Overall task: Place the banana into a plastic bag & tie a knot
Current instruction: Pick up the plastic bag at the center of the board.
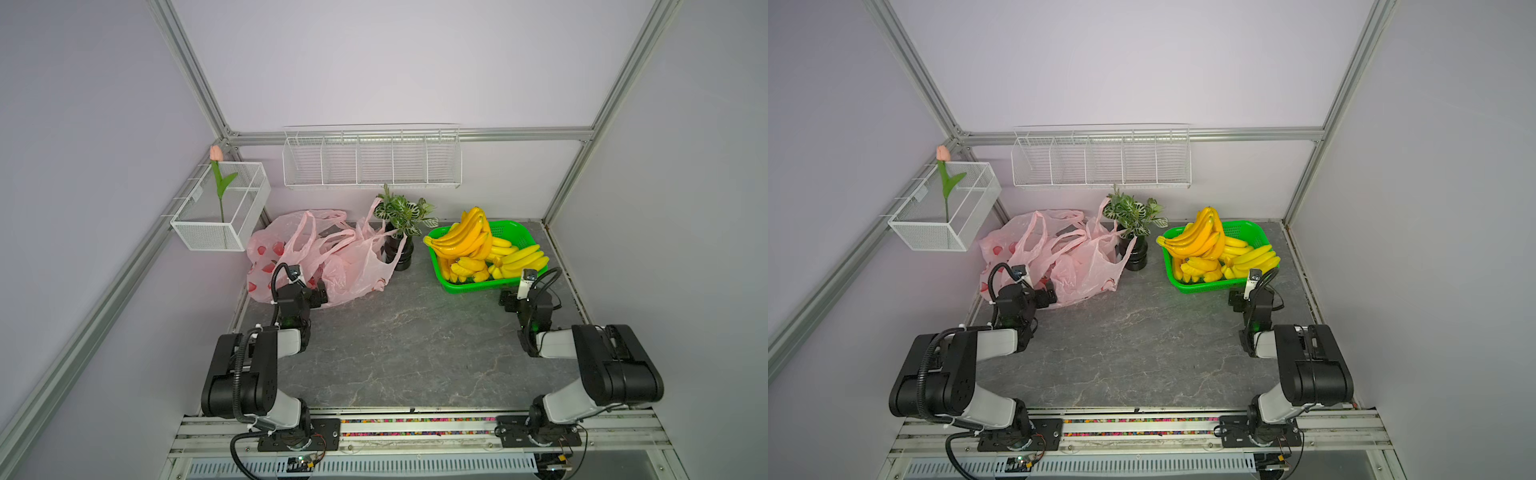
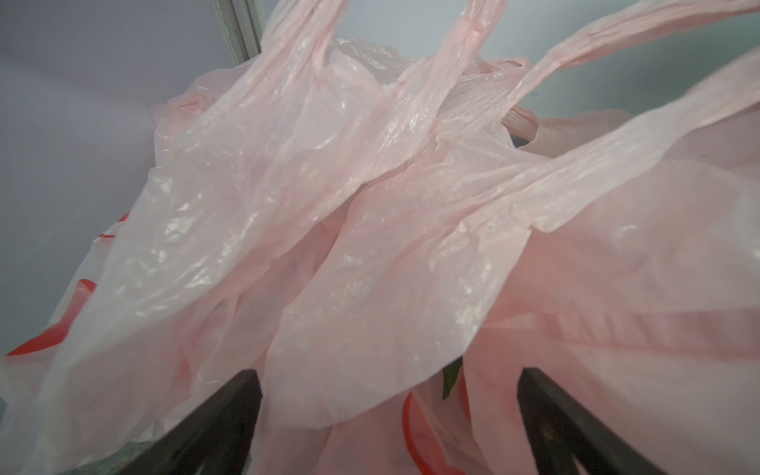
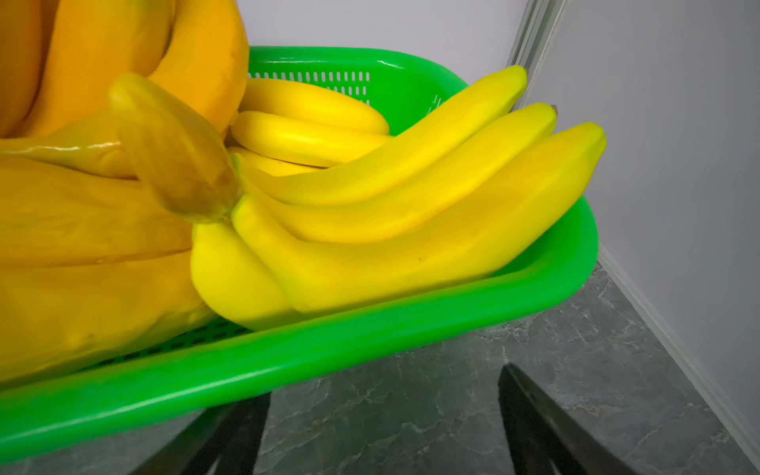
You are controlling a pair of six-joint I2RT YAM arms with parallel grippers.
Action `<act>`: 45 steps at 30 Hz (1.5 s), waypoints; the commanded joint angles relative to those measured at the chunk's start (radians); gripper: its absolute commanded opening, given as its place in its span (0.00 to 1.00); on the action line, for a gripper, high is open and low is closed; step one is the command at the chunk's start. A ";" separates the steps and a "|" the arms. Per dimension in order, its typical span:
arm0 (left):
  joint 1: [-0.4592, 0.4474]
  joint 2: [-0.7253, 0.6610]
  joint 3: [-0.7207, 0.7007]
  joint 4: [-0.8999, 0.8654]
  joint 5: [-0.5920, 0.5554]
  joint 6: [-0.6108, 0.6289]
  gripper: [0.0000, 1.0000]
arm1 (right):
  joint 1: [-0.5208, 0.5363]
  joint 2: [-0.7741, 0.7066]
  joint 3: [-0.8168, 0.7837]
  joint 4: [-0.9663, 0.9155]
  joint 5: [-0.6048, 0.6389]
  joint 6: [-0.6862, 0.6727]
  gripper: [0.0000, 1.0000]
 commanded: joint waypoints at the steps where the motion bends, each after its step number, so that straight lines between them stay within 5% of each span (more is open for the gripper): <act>1: 0.002 -0.002 0.011 0.006 0.004 -0.013 0.99 | 0.005 0.000 0.008 0.014 -0.041 -0.029 0.89; 23: 0.009 -0.016 -0.004 0.022 0.040 -0.004 0.99 | 0.004 0.000 0.008 0.016 -0.042 -0.030 0.89; 27: 0.005 -0.098 -0.022 -0.012 0.058 0.011 0.99 | 0.009 -0.016 -0.032 0.077 -0.143 -0.078 0.89; 33: 0.002 -0.273 -0.018 -0.195 -0.022 -0.042 0.99 | 0.051 -0.164 -0.043 -0.036 -0.079 -0.104 0.89; 39: 0.000 -0.477 0.018 -0.464 -0.179 -0.218 0.99 | 0.090 -0.429 -0.030 -0.280 0.008 0.000 0.89; 43: 0.000 -0.543 0.117 -0.789 -0.428 -0.601 0.99 | 0.089 -0.588 0.038 -0.520 0.046 0.196 0.89; 45: 0.000 -0.545 0.164 -0.905 -0.439 -0.731 0.99 | 0.083 -0.642 0.071 -0.638 0.064 0.307 0.89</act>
